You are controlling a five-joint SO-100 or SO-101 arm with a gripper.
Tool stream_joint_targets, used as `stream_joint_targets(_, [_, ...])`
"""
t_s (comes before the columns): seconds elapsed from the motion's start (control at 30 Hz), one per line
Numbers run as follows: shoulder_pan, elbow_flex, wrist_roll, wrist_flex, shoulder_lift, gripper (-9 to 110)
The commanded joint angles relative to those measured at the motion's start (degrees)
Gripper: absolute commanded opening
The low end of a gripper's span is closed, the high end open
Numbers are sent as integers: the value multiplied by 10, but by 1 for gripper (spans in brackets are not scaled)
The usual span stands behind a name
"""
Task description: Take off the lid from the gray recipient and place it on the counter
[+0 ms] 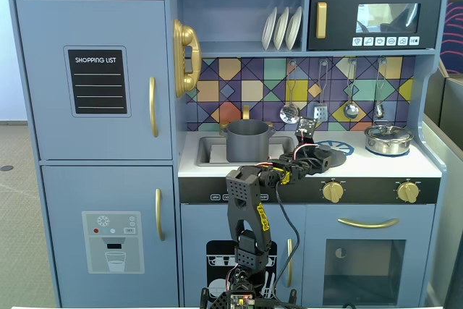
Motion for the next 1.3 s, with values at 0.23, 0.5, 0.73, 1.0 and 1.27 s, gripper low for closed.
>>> stream_joint_targets(0.23, [36,23,3,-11,36,37])
stream_joint_targets(0.5, [35,7,30,-11,74,35])
stream_joint_targets(0.73, [11,-4,62,3,142,34])
stream_joint_targets(1.0, [-29,46,60,229,378,14])
stream_joint_targets(1.27, [-126,43,52,768,632,0])
